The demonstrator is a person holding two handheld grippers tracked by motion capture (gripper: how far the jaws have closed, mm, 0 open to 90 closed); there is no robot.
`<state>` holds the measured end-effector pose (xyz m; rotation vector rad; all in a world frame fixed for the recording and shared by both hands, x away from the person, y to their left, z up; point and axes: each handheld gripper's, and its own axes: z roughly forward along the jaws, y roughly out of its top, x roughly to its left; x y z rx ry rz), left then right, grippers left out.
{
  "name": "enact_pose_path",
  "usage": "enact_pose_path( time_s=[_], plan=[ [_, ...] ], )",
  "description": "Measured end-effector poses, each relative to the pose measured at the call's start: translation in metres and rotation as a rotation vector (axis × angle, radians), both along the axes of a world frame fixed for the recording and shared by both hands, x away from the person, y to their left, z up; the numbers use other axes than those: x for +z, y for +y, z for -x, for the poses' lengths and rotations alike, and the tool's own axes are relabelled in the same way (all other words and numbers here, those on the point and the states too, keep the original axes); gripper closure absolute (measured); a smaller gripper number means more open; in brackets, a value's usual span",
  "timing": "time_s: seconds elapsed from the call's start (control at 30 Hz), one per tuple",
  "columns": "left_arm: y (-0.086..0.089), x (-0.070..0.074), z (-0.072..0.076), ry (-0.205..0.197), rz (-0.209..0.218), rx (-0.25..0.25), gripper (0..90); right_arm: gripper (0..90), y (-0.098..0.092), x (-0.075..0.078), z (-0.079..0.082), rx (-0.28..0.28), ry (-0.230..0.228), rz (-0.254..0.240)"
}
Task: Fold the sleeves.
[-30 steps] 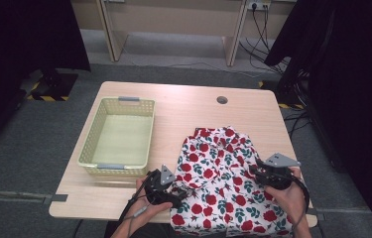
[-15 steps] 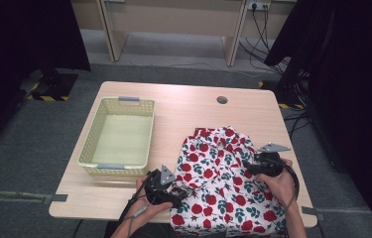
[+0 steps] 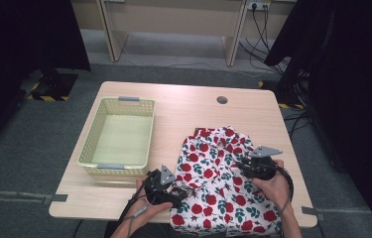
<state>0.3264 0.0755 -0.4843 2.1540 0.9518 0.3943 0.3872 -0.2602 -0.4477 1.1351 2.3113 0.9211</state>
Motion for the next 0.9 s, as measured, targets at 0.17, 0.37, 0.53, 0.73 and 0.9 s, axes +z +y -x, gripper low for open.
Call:
enact_pose_path(
  time_s=[0.17,0.37,0.53,0.73,0.9],
  plan=[
    [0.0,0.0,0.0,0.0,0.0,0.0,4.5,52.3,-0.012,-0.009,-0.012,-0.129,0.054,0.011],
    [0.0,0.0,0.0,0.0,0.0,0.0,4.5,76.1,-0.009,-0.016,-0.014,-0.051,0.075,-0.004],
    [0.0,0.0,0.0,0.0,0.0,0.0,4.5,84.9,-0.004,-0.012,-0.007,0.028,0.066,-0.014],
    [0.0,0.0,0.0,0.0,0.0,0.0,4.5,83.5,0.009,0.001,0.01,0.11,0.036,-0.012],
    [0.0,0.0,0.0,0.0,0.0,0.0,4.5,75.1,0.012,0.006,0.023,0.127,0.024,-0.007]
  ],
)
